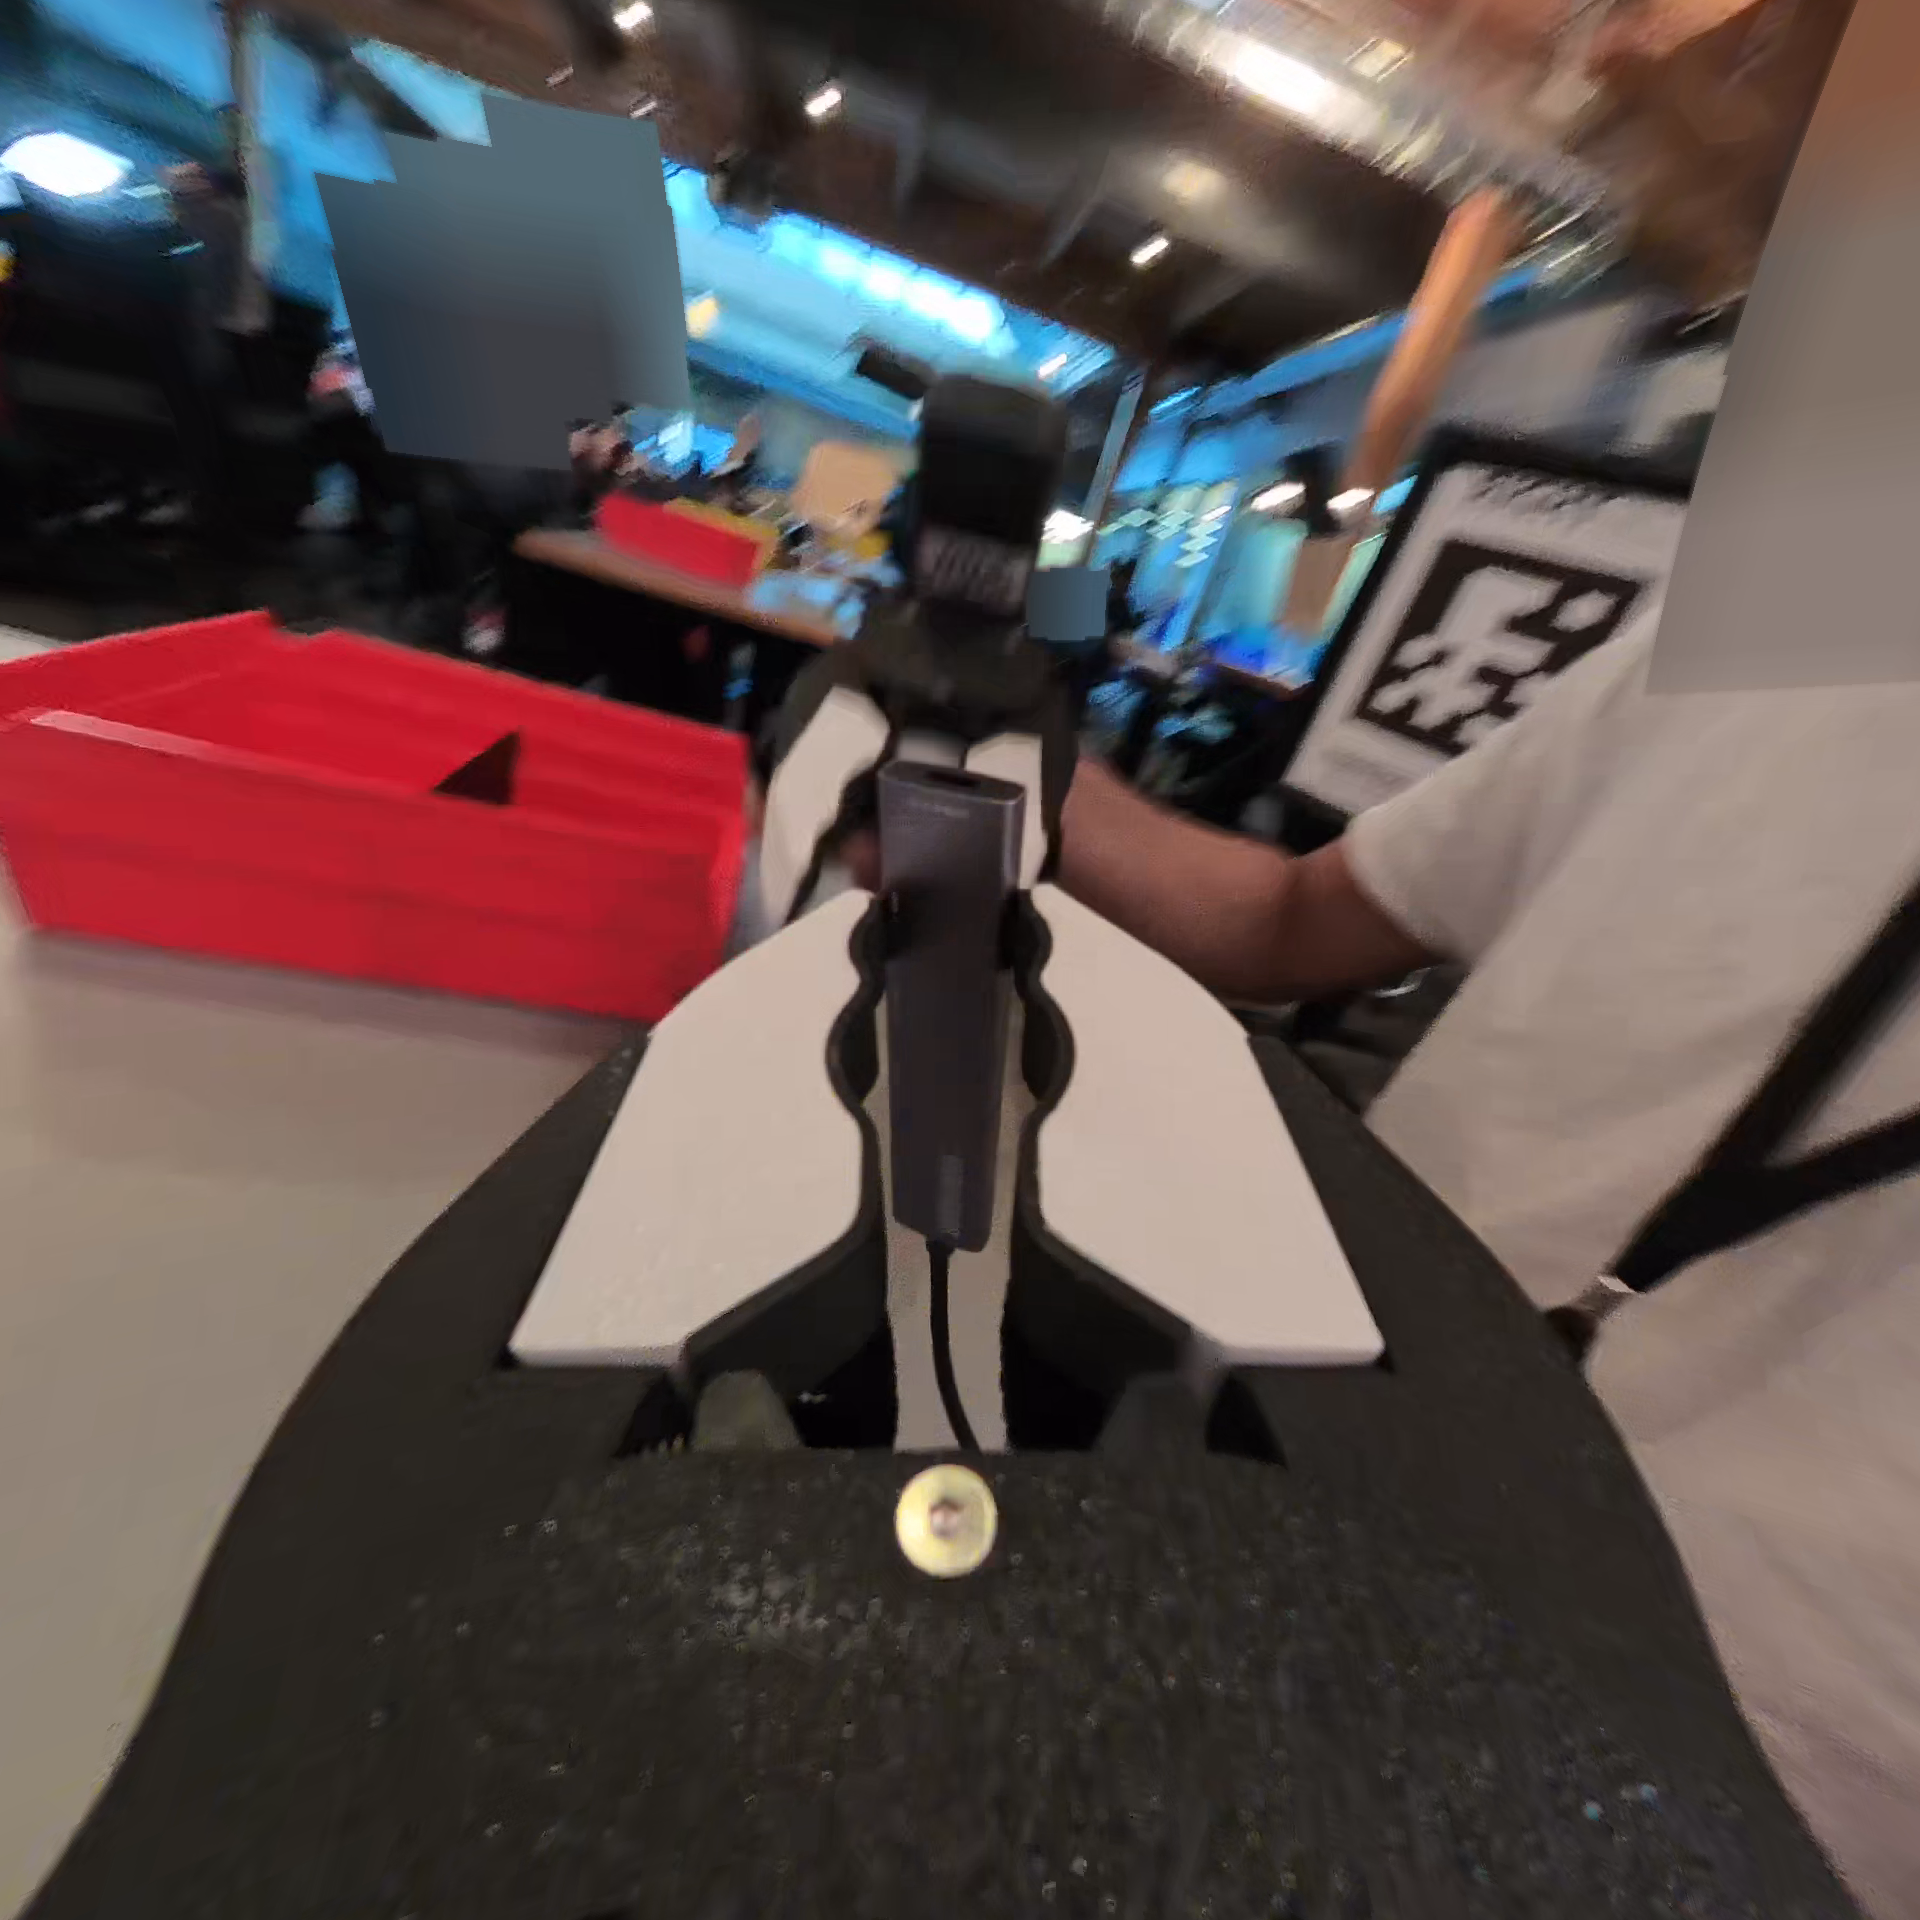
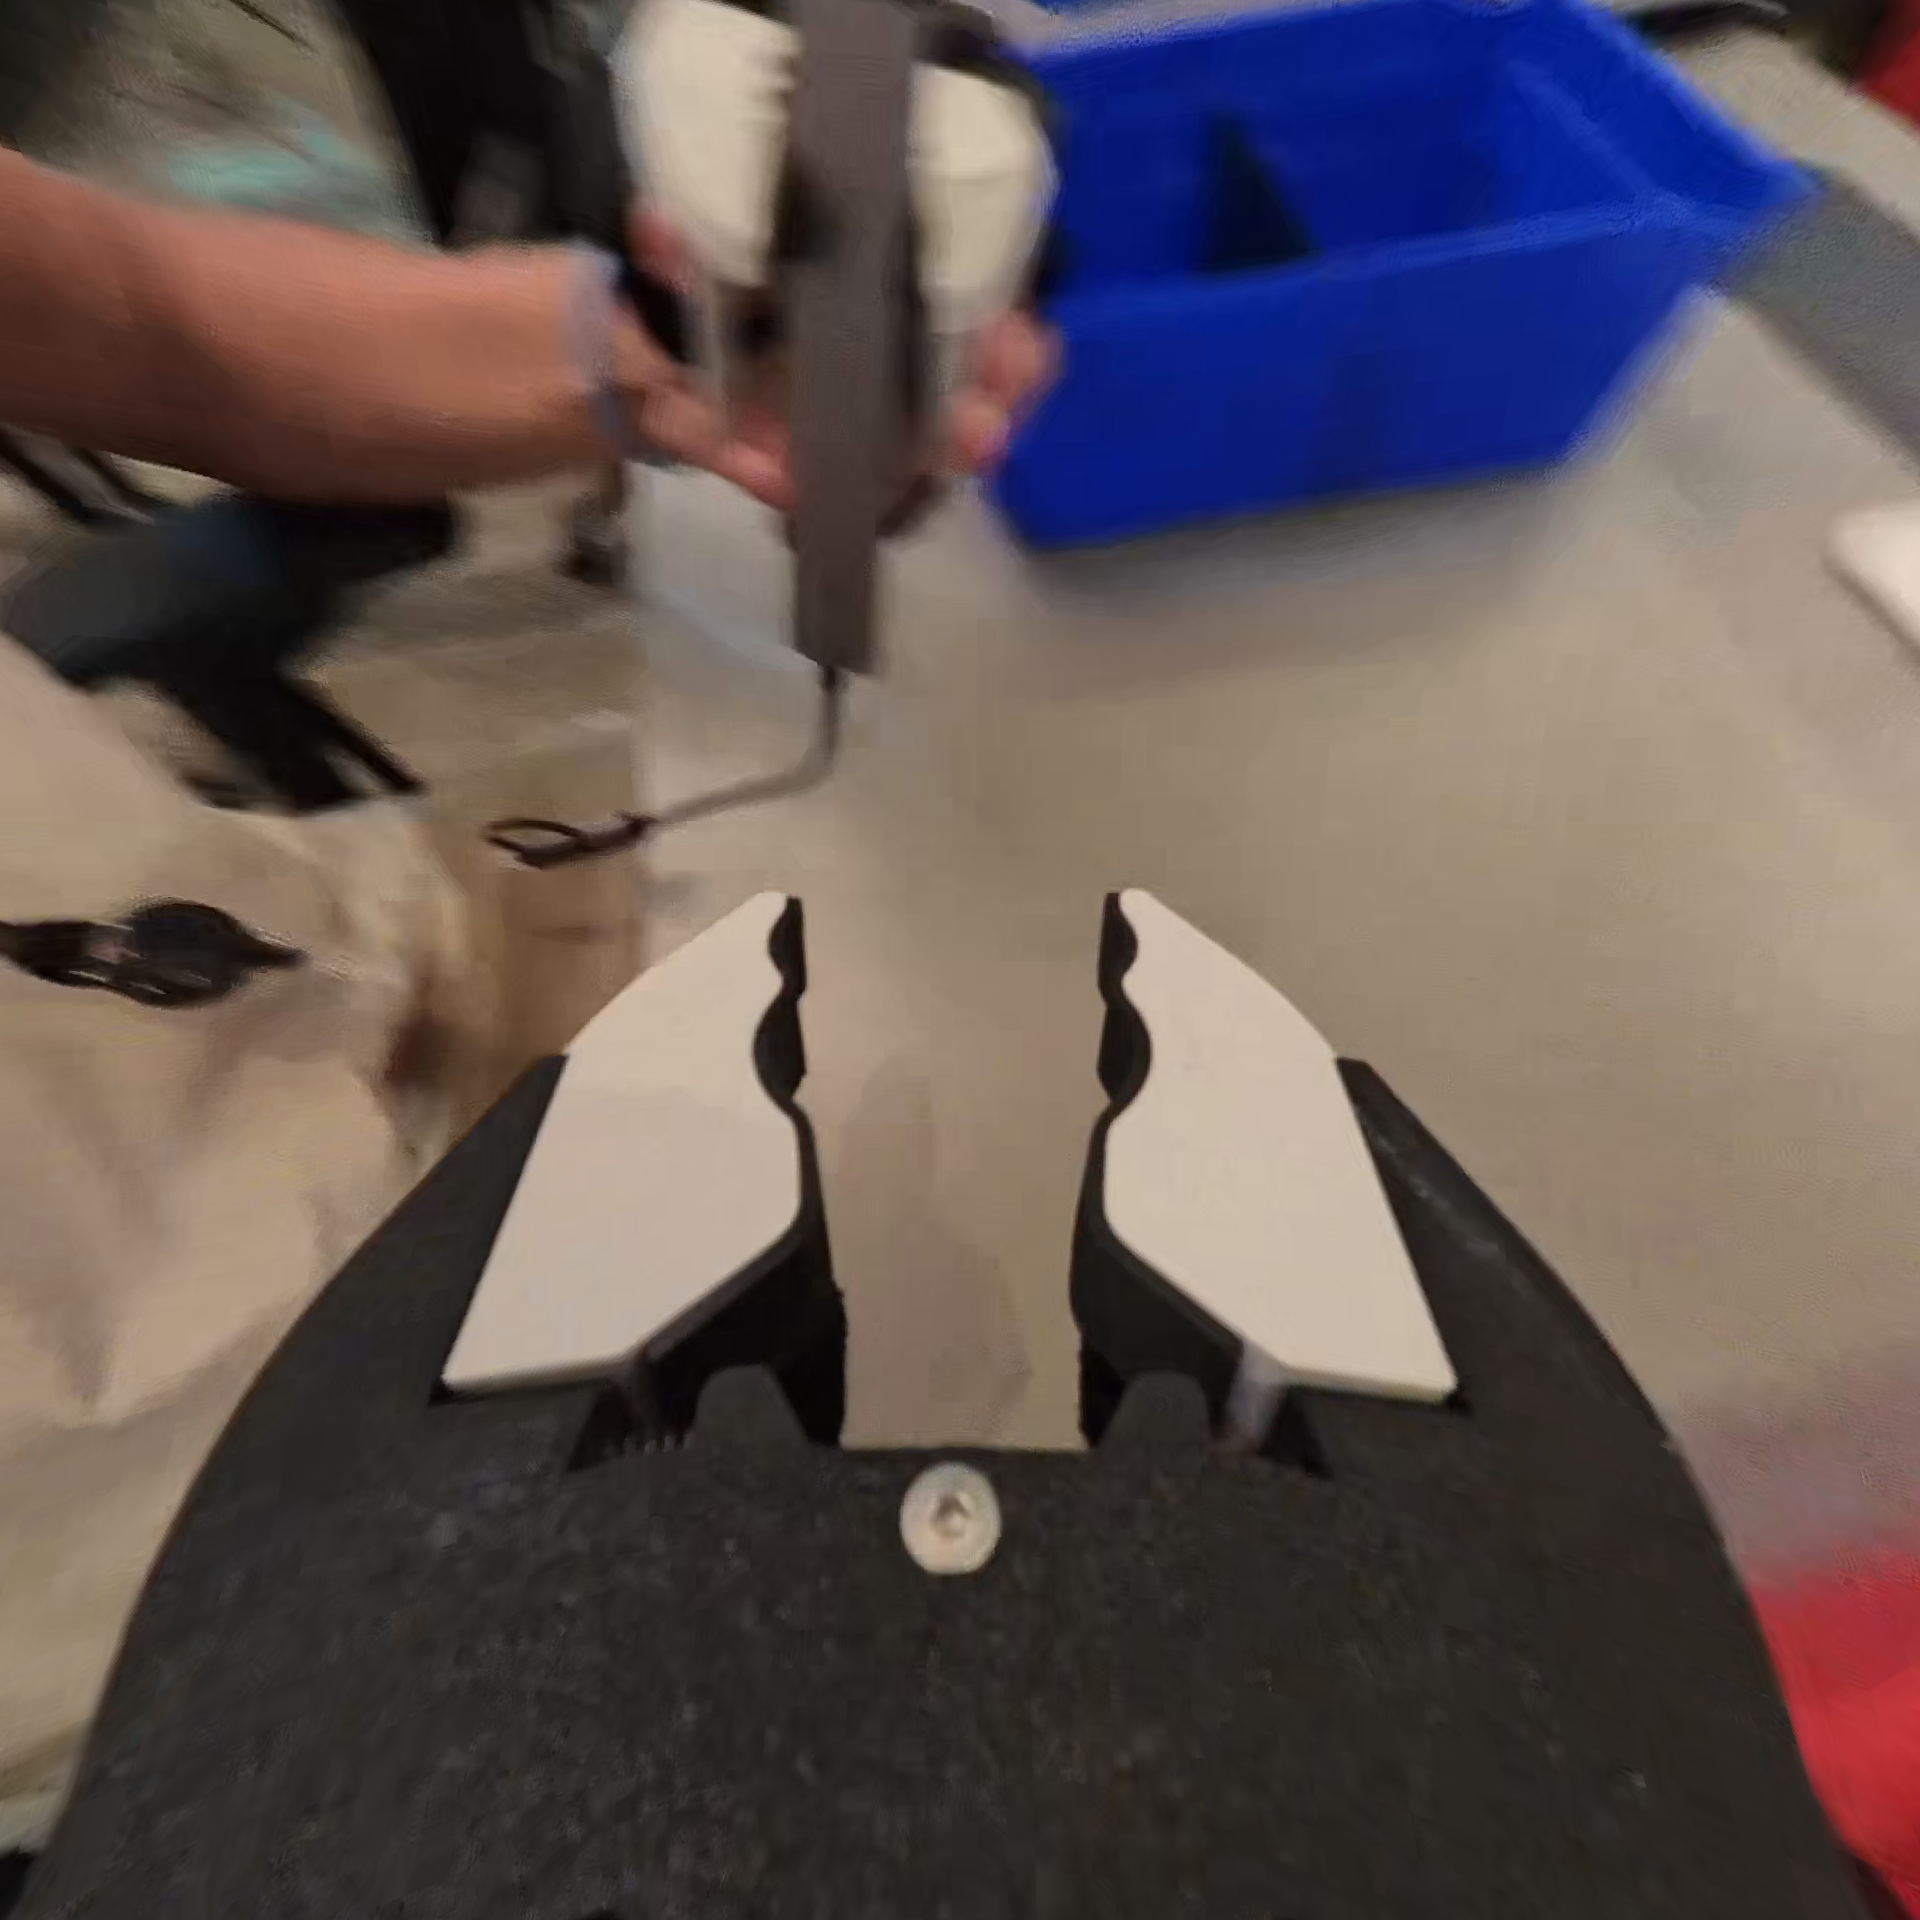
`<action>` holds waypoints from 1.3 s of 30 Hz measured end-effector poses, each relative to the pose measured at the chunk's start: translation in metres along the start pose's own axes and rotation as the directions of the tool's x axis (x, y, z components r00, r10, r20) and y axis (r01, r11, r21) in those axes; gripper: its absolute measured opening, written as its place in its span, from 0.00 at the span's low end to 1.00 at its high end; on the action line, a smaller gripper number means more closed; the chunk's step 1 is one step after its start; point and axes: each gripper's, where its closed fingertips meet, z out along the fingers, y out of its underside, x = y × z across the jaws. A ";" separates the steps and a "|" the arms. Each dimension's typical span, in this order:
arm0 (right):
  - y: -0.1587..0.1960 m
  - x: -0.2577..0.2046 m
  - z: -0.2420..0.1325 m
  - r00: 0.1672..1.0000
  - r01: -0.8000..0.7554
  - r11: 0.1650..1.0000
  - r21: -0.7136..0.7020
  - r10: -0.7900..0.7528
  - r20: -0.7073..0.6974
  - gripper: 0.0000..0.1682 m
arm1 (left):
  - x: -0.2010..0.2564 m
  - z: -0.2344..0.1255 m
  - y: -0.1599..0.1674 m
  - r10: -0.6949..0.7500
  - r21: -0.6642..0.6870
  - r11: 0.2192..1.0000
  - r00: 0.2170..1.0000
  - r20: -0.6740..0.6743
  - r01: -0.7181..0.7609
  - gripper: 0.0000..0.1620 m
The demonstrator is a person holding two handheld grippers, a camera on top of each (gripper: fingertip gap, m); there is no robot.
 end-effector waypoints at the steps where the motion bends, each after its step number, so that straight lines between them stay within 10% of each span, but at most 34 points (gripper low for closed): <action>1: -0.008 -0.015 0.021 0.997 -0.011 0.999 0.038 0.008 0.071 0.34 | 0.001 0.000 -0.005 -0.006 0.020 1.000 1.000 -0.024 0.007 0.14; 6: -0.045 -0.013 0.073 0.999 -0.034 0.978 0.204 0.029 0.032 0.33 | -0.010 0.004 -0.015 -0.005 0.072 0.997 0.998 0.055 0.001 0.14; 18: -0.052 0.022 0.064 0.978 -0.024 0.964 0.266 0.079 -0.195 0.13 | -0.031 -0.015 -0.007 0.139 -0.008 0.989 0.886 0.443 -0.151 0.24; 29: -0.154 0.168 -0.181 0.659 0.263 0.937 0.232 0.001 -0.752 0.13 | 0.029 -0.059 0.073 0.071 -0.110 0.994 0.842 0.535 -0.014 0.16; 34: -0.112 0.262 -0.255 0.445 0.196 0.979 0.057 -0.037 -0.895 0.13 | 0.034 -0.063 0.084 0.078 -0.147 0.989 0.842 0.534 0.001 0.16; 39: -0.024 0.318 -0.234 0.483 -0.022 0.999 0.023 0.031 -0.875 0.13 | 0.036 -0.059 0.089 0.084 -0.172 0.985 0.848 0.523 0.008 0.16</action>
